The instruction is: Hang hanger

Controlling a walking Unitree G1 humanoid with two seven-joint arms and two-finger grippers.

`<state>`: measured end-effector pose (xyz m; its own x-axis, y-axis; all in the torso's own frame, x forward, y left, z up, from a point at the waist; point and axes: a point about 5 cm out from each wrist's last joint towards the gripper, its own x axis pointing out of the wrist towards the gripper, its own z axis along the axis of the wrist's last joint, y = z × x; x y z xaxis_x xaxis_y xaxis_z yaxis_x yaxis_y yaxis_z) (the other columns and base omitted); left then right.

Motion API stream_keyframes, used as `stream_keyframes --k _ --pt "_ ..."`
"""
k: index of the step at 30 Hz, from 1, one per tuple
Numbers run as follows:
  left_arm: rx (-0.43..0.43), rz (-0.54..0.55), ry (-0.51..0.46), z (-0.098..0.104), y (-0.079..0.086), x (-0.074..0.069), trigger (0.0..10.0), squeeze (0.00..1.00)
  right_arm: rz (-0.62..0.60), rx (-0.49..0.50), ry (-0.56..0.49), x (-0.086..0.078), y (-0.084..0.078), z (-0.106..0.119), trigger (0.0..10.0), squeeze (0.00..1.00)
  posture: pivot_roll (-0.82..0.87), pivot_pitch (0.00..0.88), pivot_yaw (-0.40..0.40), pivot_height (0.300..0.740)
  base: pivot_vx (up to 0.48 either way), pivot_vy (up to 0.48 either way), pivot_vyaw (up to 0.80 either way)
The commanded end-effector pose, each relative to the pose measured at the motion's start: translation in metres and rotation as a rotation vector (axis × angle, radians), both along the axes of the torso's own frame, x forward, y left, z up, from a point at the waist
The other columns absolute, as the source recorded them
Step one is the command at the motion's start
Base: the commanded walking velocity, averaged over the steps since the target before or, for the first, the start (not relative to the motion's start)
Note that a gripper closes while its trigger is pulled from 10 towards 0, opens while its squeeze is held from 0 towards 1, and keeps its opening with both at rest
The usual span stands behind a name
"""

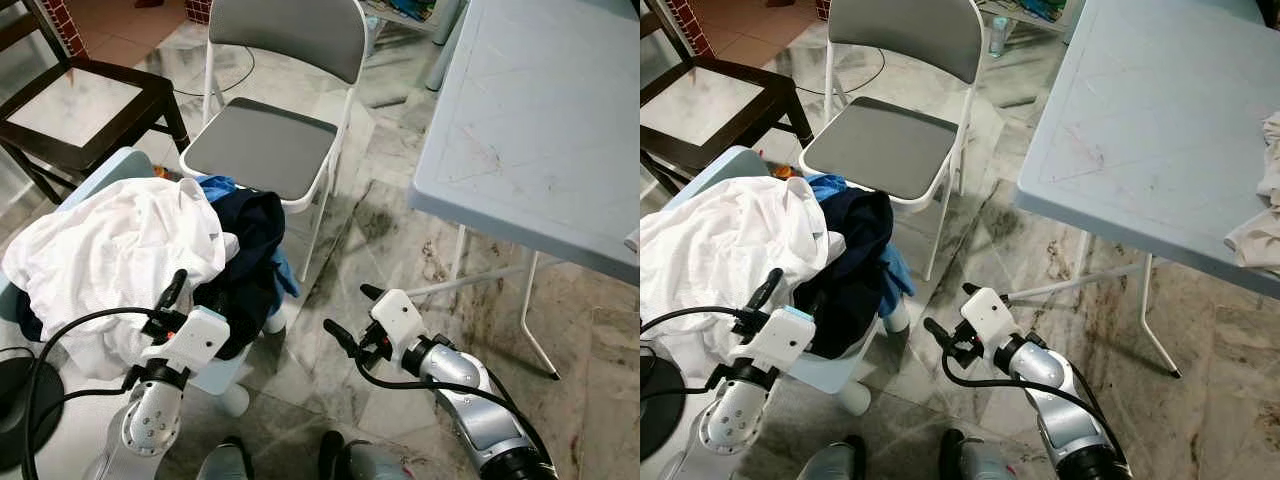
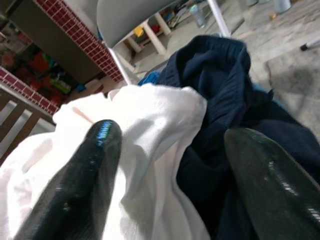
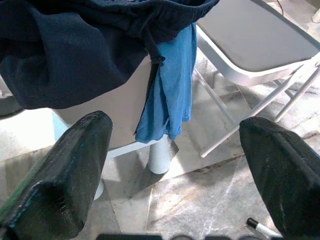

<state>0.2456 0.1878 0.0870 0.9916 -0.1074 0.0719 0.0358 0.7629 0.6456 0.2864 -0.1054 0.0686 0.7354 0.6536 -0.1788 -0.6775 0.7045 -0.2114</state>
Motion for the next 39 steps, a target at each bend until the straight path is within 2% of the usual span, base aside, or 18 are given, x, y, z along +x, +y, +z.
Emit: stream_keyframes --k 1,2,3,4,8,9,14,15,16,17,25,27,28,34,39 --pt "0.006 0.019 0.01 -0.002 0.0 -0.003 10.0 1.0 0.001 -0.009 0.016 -0.003 -0.002 -0.005 10.0 0.0 0.21 0.268 -0.099 0.74 0.0 0.0 0.0" --pt "0.004 0.023 0.016 -0.002 0.001 -0.003 10.0 0.24 0.001 -0.009 0.016 -0.003 -0.003 -0.005 10.0 0.0 0.21 0.269 -0.1 0.74 0.0 0.0 0.0" --pt "0.005 0.031 0.021 -0.003 0.001 -0.003 10.0 0.24 0.001 -0.009 0.016 -0.003 -0.003 -0.005 10.0 0.0 0.21 0.269 -0.1 0.74 0.0 0.0 0.0" --pt "0.005 0.038 0.025 -0.003 0.002 -0.003 10.0 0.0 0.001 -0.01 0.017 -0.003 -0.003 -0.005 10.0 0.0 0.21 0.269 -0.098 0.74 0.0 0.0 0.0" --pt "0.002 0.06 0.073 -0.01 0.004 0.0 10.0 0.0 0.0 -0.009 0.019 -0.004 -0.003 -0.006 10.0 0.0 0.21 0.271 -0.097 0.74 0.0 0.0 0.0" --pt "-0.003 0.06 0.095 -0.014 0.003 0.004 10.0 0.0 -0.001 -0.008 0.019 -0.004 -0.002 -0.006 10.0 0.0 0.2 0.271 -0.096 0.74 0.0 0.0 0.0" --pt "-0.012 0.061 0.114 -0.016 0.002 0.008 10.0 0.0 0.0 -0.007 0.019 -0.004 -0.002 -0.006 10.0 0.0 0.2 0.271 -0.094 0.74 0.0 0.0 0.0" --pt "-0.016 0.075 0.123 -0.018 0.003 0.013 1.7 0.0 -0.002 -0.007 0.019 -0.004 -0.002 -0.006 10.0 0.0 0.2 0.269 -0.092 0.74 0.0 0.0 0.0" --pt "-0.016 0.075 0.123 -0.018 0.003 0.013 1.7 0.0 -0.002 -0.007 0.019 -0.004 -0.002 -0.006 10.0 0.0 0.2 0.269 -0.092 0.74 0.0 0.0 0.0" --pt "-0.014 0.086 0.125 -0.018 0.005 0.016 0.0 0.0 -0.004 -0.007 0.018 -0.004 -0.002 -0.006 10.0 0.0 0.2 0.269 -0.092 0.74 0.0 0.0 0.0" --pt "0.018 0.125 0.086 -0.013 0.013 0.018 0.0 0.0 -0.012 -0.009 0.019 -0.005 -0.004 -0.007 10.0 0.0 0.19 0.267 -0.088 0.74 0.0 0.0 0.0" --pt "0.022 0.124 0.073 -0.011 0.013 0.016 4.0 0.0 -0.015 -0.012 0.019 -0.006 -0.005 -0.007 10.0 0.0 0.19 0.267 -0.086 0.74 0.0 0.0 0.0" --pt "0.02 0.126 0.064 -0.011 0.013 0.015 10.0 0.0 -0.015 -0.012 0.019 -0.006 -0.005 -0.007 10.0 0.0 0.19 0.266 -0.086 0.74 0.0 0.0 0.0" --pt "0.037 0.144 0.053 -0.011 0.02 0.003 10.0 0.0 -0.015 -0.016 0.018 -0.005 -0.005 -0.008 10.0 0.0 0.2 0.267 -0.087 0.74 0.0 0.0 0.0" --pt "0.047 0.169 0.056 -0.012 0.028 0.003 10.0 0.0 -0.008 -0.018 0.019 -0.005 -0.003 -0.008 10.0 0.0 0.21 0.265 -0.089 0.74 0.0 0.0 0.0"
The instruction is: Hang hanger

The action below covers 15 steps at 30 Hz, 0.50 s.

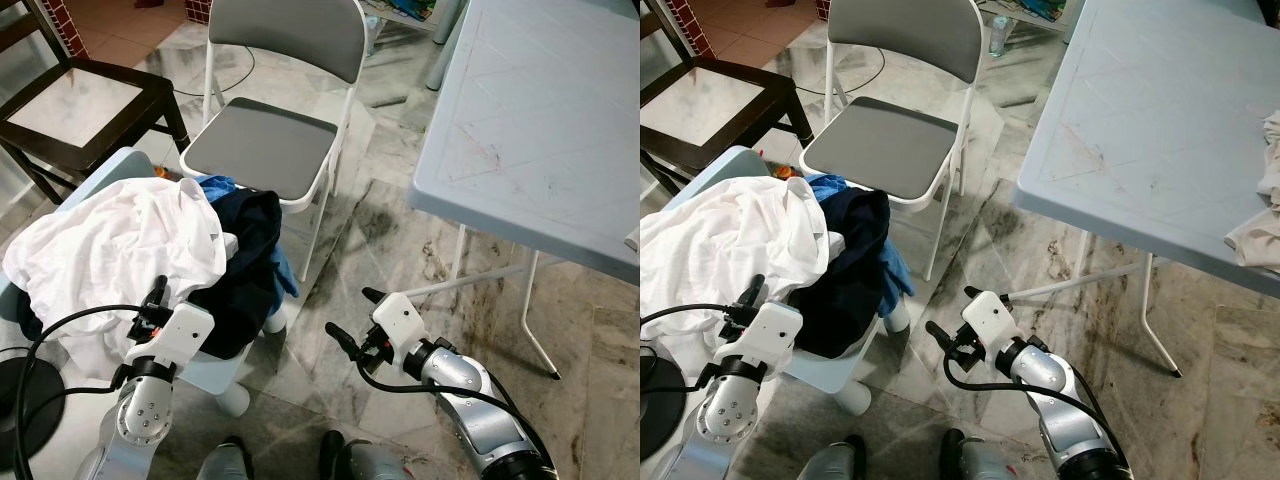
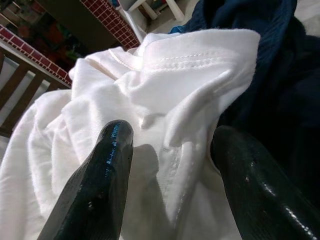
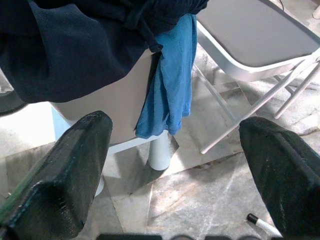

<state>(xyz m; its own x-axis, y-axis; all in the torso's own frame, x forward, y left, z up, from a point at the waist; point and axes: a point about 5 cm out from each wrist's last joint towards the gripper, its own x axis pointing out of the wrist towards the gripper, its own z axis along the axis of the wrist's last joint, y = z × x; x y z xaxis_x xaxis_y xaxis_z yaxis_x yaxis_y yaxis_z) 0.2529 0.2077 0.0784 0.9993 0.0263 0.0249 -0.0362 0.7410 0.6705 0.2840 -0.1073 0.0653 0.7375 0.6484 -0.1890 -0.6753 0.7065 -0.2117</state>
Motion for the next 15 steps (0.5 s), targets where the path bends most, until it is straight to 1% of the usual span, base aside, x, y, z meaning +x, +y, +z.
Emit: stream_keyframes --k 1,2,3,5,6,7,12,15 --pt "0.014 0.033 0.01 -0.003 0.008 -0.004 10.0 0.0 -0.003 -0.01 0.012 -0.002 -0.002 -0.005 10.0 0.0 0.21 0.265 -0.089 0.74 0.0 0.0 0.0" --pt "0.014 0.036 0.007 -0.002 0.009 -0.003 10.0 0.0 -0.001 -0.011 0.012 -0.002 -0.001 -0.005 10.0 0.0 0.21 0.265 -0.089 0.74 0.0 0.0 0.0" --pt "0.011 0.033 0.001 0.001 0.009 -0.001 7.8 0.0 0.002 -0.012 0.012 -0.002 0.0 -0.005 10.0 0.0 0.21 0.266 -0.091 0.74 0.0 0.0 0.0" --pt "0.009 0.03 -0.002 0.002 0.009 0.001 7.8 0.0 0.003 -0.012 0.012 -0.002 0.001 -0.005 10.0 0.0 0.21 0.266 -0.09 0.74 0.0 0.0 0.0" --pt "0.004 0.029 -0.008 0.003 0.009 0.003 1.4 0.0 0.005 -0.012 0.012 -0.002 0.001 -0.005 10.0 0.0 0.21 0.267 -0.089 0.74 0.0 0.0 0.0" --pt "0.003 0.027 -0.009 0.004 0.009 0.005 0.0 0.0 0.005 -0.011 0.012 -0.002 0.002 -0.005 10.0 0.0 0.21 0.266 -0.089 0.74 0.0 0.0 0.0" --pt "0.027 -0.015 -0.036 0.011 0.001 0.017 0.0 0.0 0.0 -0.008 0.013 -0.003 0.002 -0.006 10.0 0.0 0.21 0.267 -0.083 0.74 0.0 0.0 0.0" --pt "0.025 -0.019 -0.039 0.012 0.0 0.018 0.0 0.0 -0.002 -0.007 0.014 -0.003 0.002 -0.007 10.0 0.0 0.2 0.267 -0.08 0.74 0.0 0.0 0.0"
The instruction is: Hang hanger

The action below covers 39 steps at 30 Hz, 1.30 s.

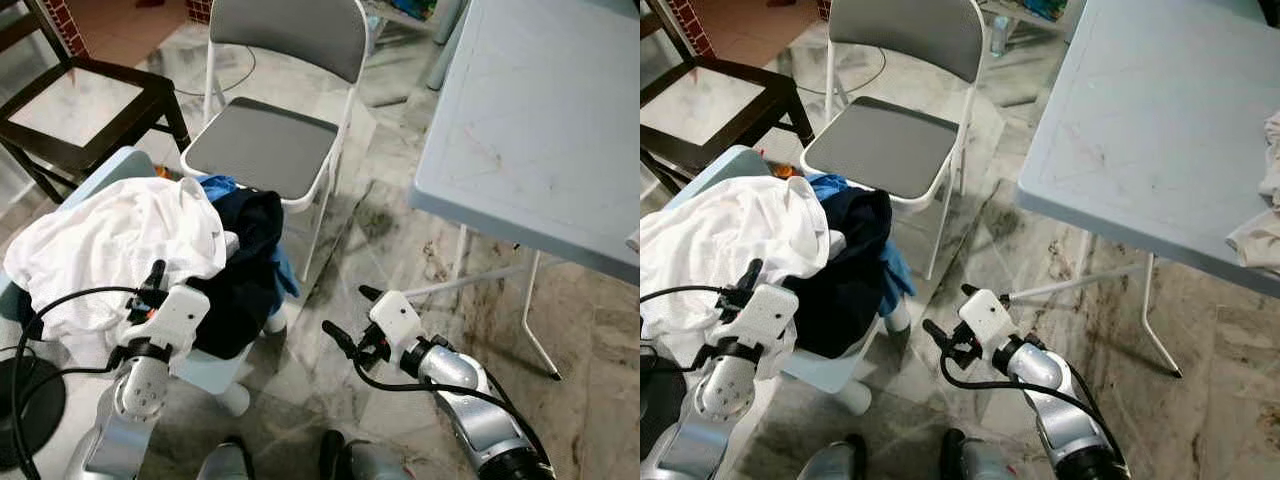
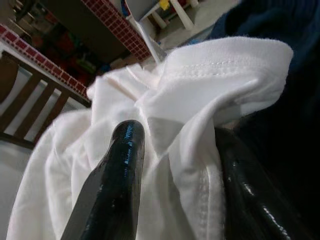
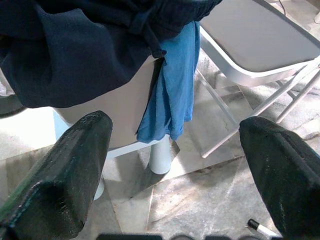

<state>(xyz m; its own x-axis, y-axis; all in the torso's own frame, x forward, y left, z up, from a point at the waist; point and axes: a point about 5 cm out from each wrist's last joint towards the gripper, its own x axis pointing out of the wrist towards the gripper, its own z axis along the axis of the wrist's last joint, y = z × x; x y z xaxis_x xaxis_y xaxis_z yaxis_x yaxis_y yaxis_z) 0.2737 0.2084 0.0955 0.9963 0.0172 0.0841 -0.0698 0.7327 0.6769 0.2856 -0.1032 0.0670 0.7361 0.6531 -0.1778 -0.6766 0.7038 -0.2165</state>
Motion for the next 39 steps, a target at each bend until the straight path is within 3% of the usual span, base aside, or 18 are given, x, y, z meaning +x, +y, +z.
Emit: stream_keyframes --k 1,28,32,38,39 --pt "0.009 -0.01 0.02 -0.005 -0.001 -0.002 0.0 0.0 -0.008 -0.012 0.026 -0.005 -0.002 -0.009 10.0 0.0 0.2 0.267 -0.08 0.74 0.0 0.0 0.0" --pt "-0.09 0.002 -0.032 -0.003 -0.005 0.002 0.0 0.0 -0.028 -0.021 0.006 0.0 -0.006 -0.006 10.0 0.0 0.2 0.247 -0.084 0.74 0.0 0.0 0.0" --pt "-0.126 -0.044 -0.042 0.001 -0.013 0.006 0.0 0.0 -0.033 -0.023 0.002 0.001 -0.006 -0.006 10.0 0.0 0.19 0.243 -0.084 0.74 0.0 0.0 0.0" --pt "-0.207 -0.198 -0.132 0.034 -0.035 0.021 0.0 0.0 -0.042 -0.027 -0.002 0.002 -0.007 -0.006 10.0 0.0 0.19 0.236 -0.081 0.74 0.0 0.0 0.0" --pt "-0.226 -0.293 -0.172 0.049 -0.048 0.025 0.0 0.0 -0.043 -0.027 -0.003 0.003 -0.007 -0.006 10.0 0.0 0.19 0.233 -0.081 0.74 0.0 0.0 0.0"
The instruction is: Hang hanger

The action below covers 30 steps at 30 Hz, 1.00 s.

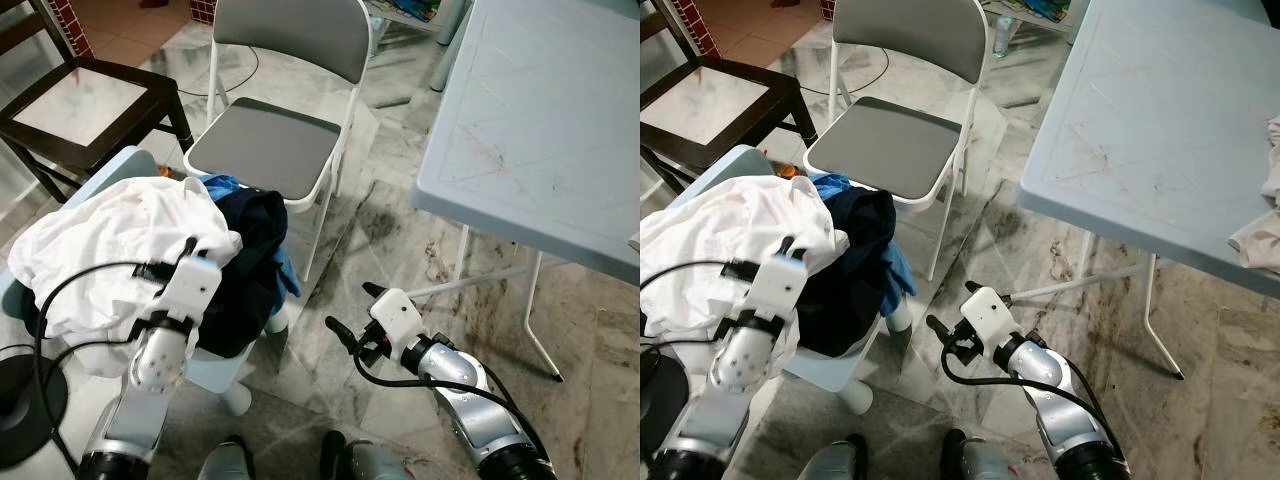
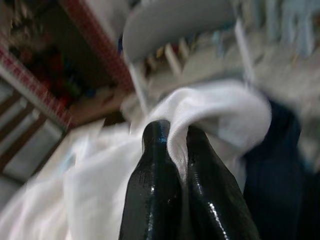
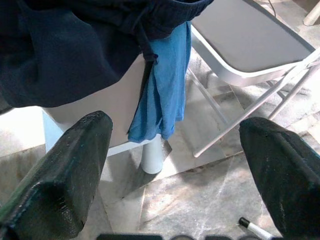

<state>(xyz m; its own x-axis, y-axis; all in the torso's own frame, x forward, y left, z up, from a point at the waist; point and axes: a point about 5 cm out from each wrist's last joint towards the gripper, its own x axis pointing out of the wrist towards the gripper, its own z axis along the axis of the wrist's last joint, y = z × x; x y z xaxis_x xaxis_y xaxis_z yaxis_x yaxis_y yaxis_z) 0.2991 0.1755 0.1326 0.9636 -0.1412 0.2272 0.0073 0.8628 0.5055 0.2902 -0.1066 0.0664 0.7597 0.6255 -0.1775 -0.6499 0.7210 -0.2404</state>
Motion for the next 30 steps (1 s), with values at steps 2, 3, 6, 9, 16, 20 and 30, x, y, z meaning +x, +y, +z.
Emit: stream_keyframes --k 2,3,6,9,16,20,30 --pt "-0.035 -0.14 -0.087 0.024 -0.023 0.003 0.0 0.0 -0.013 -0.008 0.012 -0.002 -0.004 -0.005 10.0 0.0 0.19 0.229 -0.08 0.74 0.0 0.0 0.0" --pt "-0.08 -0.175 -0.103 0.034 -0.03 0.006 0.0 0.0 -0.014 -0.008 0.011 -0.001 -0.004 -0.005 10.0 0.0 0.19 0.229 -0.08 0.74 0.0 0.0 0.0" --pt "-0.188 -0.306 -0.17 0.067 -0.056 0.015 0.0 0.0 -0.019 -0.011 0.009 0.001 -0.003 -0.005 10.0 0.0 0.2 0.218 -0.079 0.74 0.0 0.0 0.0" --pt "-0.218 -0.403 -0.264 0.097 -0.077 0.019 0.0 0.0 -0.023 -0.017 0.002 0.003 -0.002 -0.005 10.0 0.0 0.2 0.214 -0.08 0.74 0.0 0.0 0.0" --pt "-0.322 -0.589 -0.411 0.155 -0.098 0.011 0.0 0.0 -0.025 -0.017 -0.008 0.008 0.0 -0.002 10.0 0.0 0.2 0.194 -0.077 0.74 0.0 0.0 0.0" --pt "-0.32 -0.556 -0.374 0.144 -0.087 0.009 0.0 0.0 -0.025 -0.018 -0.005 0.007 -0.001 -0.005 10.0 0.0 0.2 0.199 -0.078 0.74 0.0 0.0 0.0" --pt "-0.304 -0.235 -0.095 0.039 -0.022 -0.017 0.0 0.0 -0.002 -0.022 0.02 0.0 -0.001 -0.011 10.0 0.0 0.23 0.232 -0.097 0.74 0.0 0.0 0.0"
